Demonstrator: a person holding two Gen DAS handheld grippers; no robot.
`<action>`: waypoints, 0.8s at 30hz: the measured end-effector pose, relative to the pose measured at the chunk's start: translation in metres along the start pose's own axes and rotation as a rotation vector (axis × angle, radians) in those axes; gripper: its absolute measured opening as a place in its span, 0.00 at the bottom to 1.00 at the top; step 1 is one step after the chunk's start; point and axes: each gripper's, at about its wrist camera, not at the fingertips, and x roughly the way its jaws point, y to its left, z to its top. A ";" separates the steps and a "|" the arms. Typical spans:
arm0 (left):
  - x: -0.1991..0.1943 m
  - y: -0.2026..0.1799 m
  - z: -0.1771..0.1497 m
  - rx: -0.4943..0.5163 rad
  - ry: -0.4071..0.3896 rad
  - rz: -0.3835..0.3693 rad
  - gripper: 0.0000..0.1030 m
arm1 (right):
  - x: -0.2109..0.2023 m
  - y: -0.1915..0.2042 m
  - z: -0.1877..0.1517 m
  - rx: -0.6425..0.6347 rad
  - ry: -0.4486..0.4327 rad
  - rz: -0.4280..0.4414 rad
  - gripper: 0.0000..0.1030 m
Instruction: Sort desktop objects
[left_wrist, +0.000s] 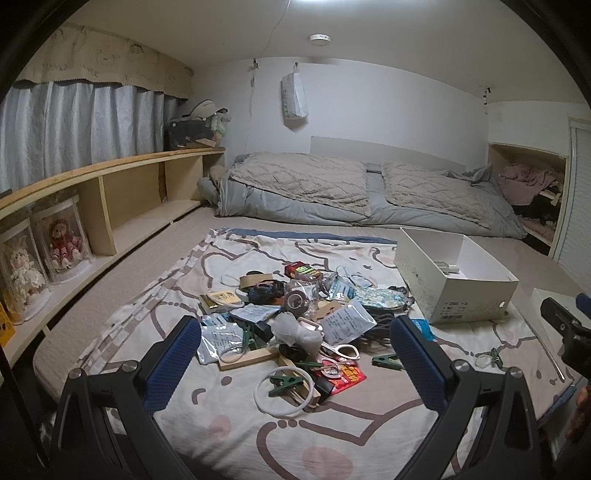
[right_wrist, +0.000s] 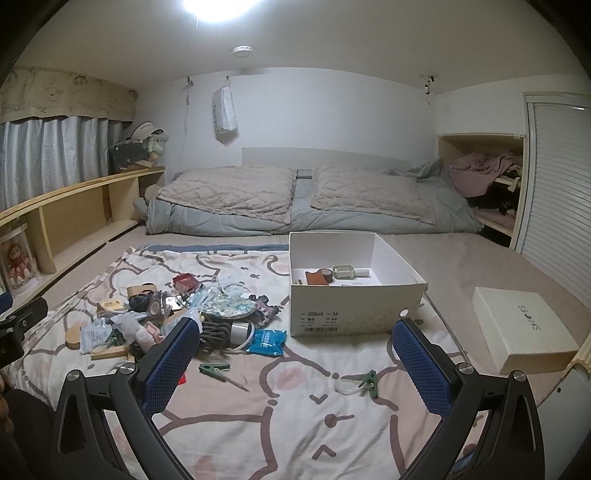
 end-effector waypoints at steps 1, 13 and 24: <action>0.001 0.001 -0.001 -0.003 0.007 -0.005 1.00 | 0.001 0.000 0.000 -0.001 0.003 -0.001 1.00; 0.029 0.006 -0.020 -0.006 0.096 -0.026 1.00 | 0.025 0.006 -0.016 -0.004 0.072 0.006 1.00; 0.057 0.013 -0.045 -0.026 0.183 -0.029 1.00 | 0.052 0.009 -0.031 -0.005 0.149 0.015 1.00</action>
